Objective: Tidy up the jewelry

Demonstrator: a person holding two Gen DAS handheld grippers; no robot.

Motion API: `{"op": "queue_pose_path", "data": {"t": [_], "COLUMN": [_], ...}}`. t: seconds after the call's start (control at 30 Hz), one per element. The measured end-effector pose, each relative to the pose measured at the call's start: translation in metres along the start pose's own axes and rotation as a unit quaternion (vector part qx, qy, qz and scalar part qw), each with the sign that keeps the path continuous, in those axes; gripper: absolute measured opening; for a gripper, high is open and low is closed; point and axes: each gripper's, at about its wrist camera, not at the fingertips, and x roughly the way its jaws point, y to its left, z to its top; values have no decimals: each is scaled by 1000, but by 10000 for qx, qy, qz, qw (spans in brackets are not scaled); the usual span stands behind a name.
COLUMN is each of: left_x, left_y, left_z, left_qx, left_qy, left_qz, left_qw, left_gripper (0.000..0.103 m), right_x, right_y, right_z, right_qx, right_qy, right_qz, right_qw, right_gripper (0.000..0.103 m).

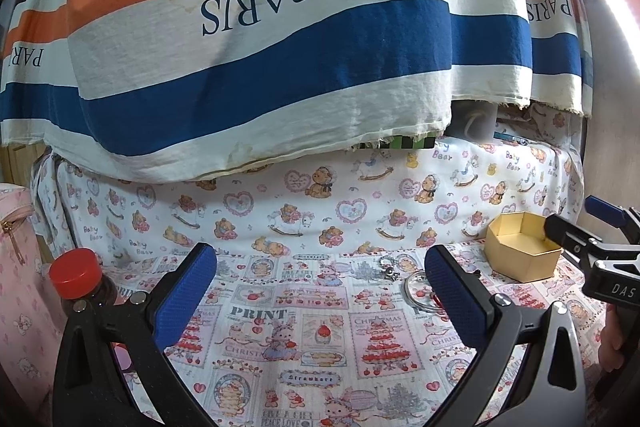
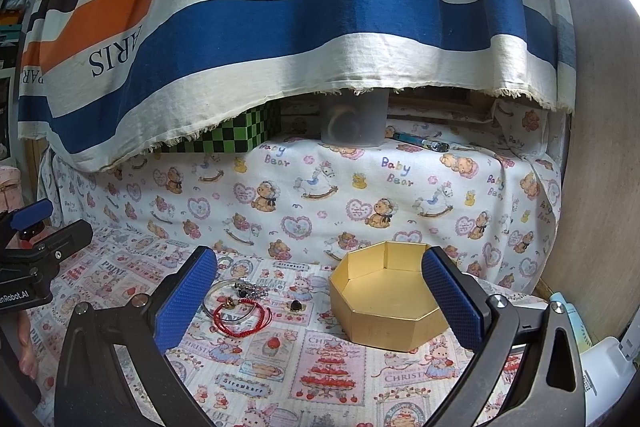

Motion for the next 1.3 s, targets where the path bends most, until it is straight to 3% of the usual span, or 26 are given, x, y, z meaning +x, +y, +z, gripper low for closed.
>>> {"op": "queue_pose_path", "data": {"t": [0.13,0.2,0.23,0.3,0.4,0.5,0.57,0.63,0.83,0.93,1.0,1.03,1.13,1.23,1.3], "left_x": [0,2,3,3,0,4,6,5,3,10,15,17,27,41,52], "left_y": [1,-1,-3,-7,-7,-5,-3,0,-5,-9,-10,-10,-14,-23,-38], "left_z": [0,0,0,0,1,1,1,1,0,1,0,0,6,14,18], "left_qx": [-22,39,95,173,163,24,-139,-206,-69,23,2,-21,-108,-238,-174], "left_qy": [12,71,118,121,30,134,168,147,102,285,450,534,994,1568,1944], "left_qz": [-94,-371,-523,-460,-580,-412,-50,-72,-211,-158,-176,-213,-323,-778,-881], "left_qw": [10000,9993,9985,9987,9982,9991,9998,9997,9997,9995,9988,9983,9945,9843,9768], "left_gripper": [103,103,103,103,103,103,103,103,99,98,91,88,78,71,65], "right_x": [-6,-9,-9,-6,2,12,12,10,7,6,7,8,13,17,18], "right_y": [-2,-5,-7,-11,-16,-19,-17,-14,3,5,3,1,-2,-10,-19], "right_z": [3,3,3,3,2,1,1,1,0,0,0,0,0,0,0], "right_qx": [36,97,128,242,363,391,350,291,-113,-125,-64,-29,76,324,523], "right_qy": [-197,-308,-302,-230,-62,170,177,106,62,60,87,117,255,391,516], "right_qz": [-121,-193,-188,-45,-211,209,278,352,511,550,570,595,675,529,598], "right_qw": [9997,9993,9993,9994,9991,9989,9988,9989,9986,9984,9983,9982,9974,9973,9955], "right_gripper": [103,103,103,103,103,103,103,102,77,74,72,66,53,38,38]}}
